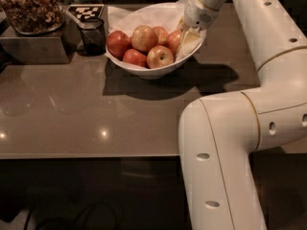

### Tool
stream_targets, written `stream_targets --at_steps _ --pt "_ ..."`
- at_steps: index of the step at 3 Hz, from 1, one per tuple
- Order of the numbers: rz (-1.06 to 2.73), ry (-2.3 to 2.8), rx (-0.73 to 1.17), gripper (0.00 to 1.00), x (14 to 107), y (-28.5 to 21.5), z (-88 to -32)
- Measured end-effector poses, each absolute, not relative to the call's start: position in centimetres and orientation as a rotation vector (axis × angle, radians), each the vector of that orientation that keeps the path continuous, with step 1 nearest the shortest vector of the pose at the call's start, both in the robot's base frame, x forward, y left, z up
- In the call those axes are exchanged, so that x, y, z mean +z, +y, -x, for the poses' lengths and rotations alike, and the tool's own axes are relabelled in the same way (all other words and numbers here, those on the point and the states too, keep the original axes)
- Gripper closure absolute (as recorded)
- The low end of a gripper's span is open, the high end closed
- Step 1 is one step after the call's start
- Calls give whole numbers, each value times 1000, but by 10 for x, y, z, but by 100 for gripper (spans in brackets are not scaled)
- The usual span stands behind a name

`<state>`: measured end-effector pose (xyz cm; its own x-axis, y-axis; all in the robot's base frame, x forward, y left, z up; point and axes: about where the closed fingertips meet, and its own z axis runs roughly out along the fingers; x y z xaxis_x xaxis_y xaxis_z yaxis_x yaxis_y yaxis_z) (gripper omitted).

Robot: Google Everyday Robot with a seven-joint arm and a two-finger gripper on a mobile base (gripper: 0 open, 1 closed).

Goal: Pick apple from white bowl

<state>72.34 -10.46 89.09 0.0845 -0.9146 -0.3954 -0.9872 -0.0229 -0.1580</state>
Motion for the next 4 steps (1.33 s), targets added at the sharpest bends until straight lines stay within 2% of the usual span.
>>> stream_targets --at_steps 1,4 --pt "1963 1882 254 99 901 -109 -720" --pt "1828 1703 367 100 1002 -110 -664"
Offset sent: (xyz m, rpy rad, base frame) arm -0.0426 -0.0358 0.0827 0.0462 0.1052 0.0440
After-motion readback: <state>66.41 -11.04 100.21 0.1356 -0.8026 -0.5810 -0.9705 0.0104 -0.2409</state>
